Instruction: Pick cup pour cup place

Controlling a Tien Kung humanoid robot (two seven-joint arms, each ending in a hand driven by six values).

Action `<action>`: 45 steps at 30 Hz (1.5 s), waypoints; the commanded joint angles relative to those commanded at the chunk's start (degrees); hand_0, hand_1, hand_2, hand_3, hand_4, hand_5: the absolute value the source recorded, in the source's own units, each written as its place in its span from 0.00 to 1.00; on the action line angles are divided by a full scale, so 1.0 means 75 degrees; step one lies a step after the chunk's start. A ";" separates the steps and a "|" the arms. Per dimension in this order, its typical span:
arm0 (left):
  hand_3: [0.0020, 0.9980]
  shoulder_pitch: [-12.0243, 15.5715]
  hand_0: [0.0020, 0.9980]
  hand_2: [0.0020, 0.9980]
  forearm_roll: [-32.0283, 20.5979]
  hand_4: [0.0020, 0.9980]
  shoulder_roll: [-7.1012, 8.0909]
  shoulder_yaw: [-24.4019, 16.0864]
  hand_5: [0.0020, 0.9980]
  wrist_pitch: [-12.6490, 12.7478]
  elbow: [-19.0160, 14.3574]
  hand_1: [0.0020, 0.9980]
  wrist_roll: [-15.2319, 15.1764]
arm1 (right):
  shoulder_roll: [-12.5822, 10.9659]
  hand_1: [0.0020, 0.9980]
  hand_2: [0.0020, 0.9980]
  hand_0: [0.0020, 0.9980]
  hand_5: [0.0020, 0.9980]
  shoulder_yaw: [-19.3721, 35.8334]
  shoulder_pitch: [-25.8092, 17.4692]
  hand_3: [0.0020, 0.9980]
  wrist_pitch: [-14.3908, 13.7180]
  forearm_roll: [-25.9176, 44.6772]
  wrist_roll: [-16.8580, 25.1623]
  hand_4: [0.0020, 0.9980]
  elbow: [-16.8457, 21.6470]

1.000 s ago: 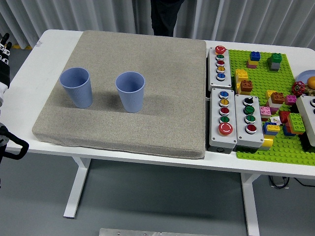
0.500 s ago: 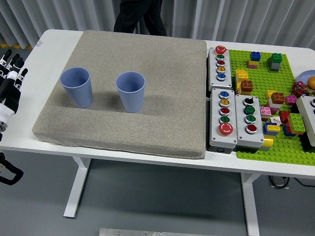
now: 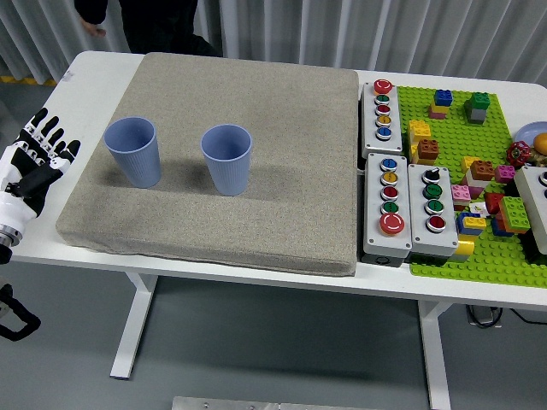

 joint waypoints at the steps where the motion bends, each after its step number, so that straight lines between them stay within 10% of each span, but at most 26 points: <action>1: 1.00 0.0002 1.00 1.00 0.0046 0.81 0.0001 0.0016 0.05 0.0008 0.0001 1.00 0.0011 | 0.0000 0.68 0.67 0.72 0.43 -0.0003 0.0003 0.64 0.0000 0.0004 0.0001 0.14 0.0000; 19: 1.00 -0.0039 1.00 1.00 0.1400 1.00 0.0033 0.0089 0.30 -0.0419 0.0215 1.00 0.0399 | -0.0004 0.68 0.67 0.72 0.42 -0.0017 0.0057 0.63 -0.0017 0.0039 0.0002 0.14 0.0000; 30: 1.00 -0.0091 1.00 1.00 0.1595 1.00 -0.0006 0.0178 0.28 -0.0411 0.0315 1.00 0.0449 | 0.0001 0.68 0.67 0.72 0.42 -0.0012 0.0057 0.63 -0.0021 0.0026 -0.0007 0.14 0.0000; 31: 1.00 -0.0094 1.00 1.00 0.1596 0.91 -0.0007 0.0184 0.08 -0.0414 0.0322 1.00 0.0449 | 0.0001 0.68 0.67 0.72 0.42 -0.0013 0.0058 0.63 -0.0021 0.0027 -0.0007 0.14 0.0000; 45: 1.00 -0.0389 1.00 1.00 0.1647 0.91 -0.0160 0.0524 0.10 -0.0259 0.0635 1.00 0.0419 | 0.0016 0.68 0.67 0.72 0.41 -0.0040 0.0033 0.63 -0.0023 0.0028 -0.0019 0.14 0.0000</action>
